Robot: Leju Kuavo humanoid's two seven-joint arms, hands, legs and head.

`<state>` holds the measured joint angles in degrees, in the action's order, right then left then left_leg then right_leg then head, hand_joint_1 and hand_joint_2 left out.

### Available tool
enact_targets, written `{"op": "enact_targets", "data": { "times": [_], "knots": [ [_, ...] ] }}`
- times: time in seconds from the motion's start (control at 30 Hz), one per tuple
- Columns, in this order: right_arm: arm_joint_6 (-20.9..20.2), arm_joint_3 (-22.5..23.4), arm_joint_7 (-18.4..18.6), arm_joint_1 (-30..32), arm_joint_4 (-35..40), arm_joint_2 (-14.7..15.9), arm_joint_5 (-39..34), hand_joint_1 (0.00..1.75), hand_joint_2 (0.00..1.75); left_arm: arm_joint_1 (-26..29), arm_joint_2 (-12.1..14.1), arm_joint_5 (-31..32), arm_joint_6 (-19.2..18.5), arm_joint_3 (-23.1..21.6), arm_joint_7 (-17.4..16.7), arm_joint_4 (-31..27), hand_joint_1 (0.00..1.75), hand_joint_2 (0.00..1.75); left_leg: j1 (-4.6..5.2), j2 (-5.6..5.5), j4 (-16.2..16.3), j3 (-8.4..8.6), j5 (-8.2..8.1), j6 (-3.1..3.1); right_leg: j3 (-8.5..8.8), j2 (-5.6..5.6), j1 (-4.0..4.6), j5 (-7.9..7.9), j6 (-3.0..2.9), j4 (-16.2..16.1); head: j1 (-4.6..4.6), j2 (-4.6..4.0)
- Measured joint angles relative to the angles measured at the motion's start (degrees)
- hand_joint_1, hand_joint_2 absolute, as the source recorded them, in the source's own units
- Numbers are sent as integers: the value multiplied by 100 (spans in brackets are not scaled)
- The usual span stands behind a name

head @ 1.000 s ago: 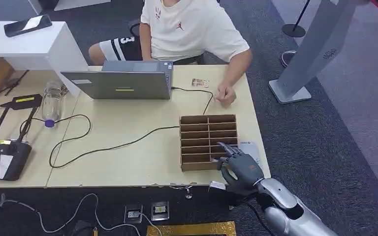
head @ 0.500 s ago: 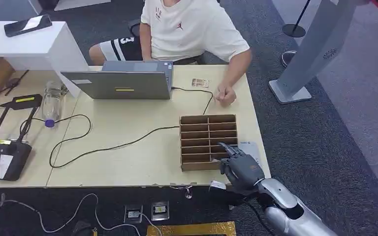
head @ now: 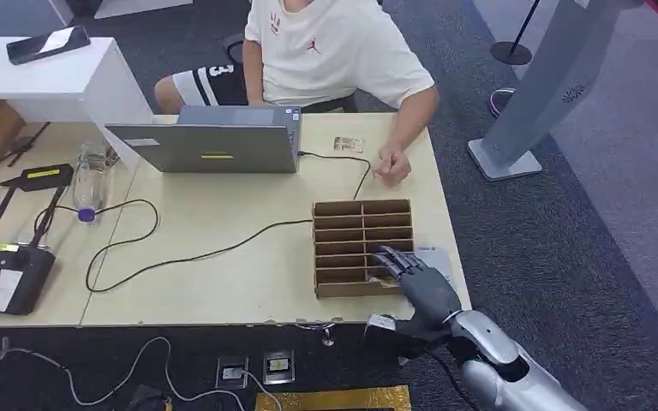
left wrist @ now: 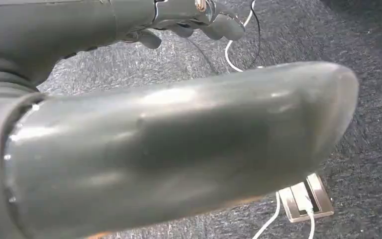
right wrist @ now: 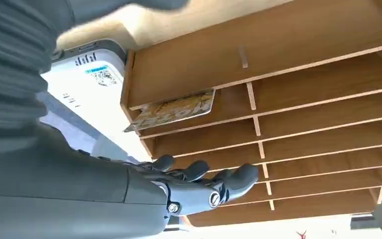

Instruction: Pass the card to the sensor for recognition and then transmit it.

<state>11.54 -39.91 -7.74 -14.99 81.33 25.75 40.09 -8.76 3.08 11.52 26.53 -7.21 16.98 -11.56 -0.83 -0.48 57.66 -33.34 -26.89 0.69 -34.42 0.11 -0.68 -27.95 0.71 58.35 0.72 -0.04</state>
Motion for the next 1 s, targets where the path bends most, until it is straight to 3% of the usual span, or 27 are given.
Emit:
{"op": "enact_targets", "data": {
  "times": [0.97,1.0],
  "knots": [
    [422,13,109,148,-238,109,48,0,175,21,2,-37,4,-26,42,0,0,0,1,0,0,1,0,0,1,0,-1,0,0,0,0,0],
    [422,13,109,150,-238,111,46,150,175,20,2,-33,4,-28,42,0,0,0,1,0,0,2,0,0,1,0,-1,0,0,0,0,0]
  ]
}}
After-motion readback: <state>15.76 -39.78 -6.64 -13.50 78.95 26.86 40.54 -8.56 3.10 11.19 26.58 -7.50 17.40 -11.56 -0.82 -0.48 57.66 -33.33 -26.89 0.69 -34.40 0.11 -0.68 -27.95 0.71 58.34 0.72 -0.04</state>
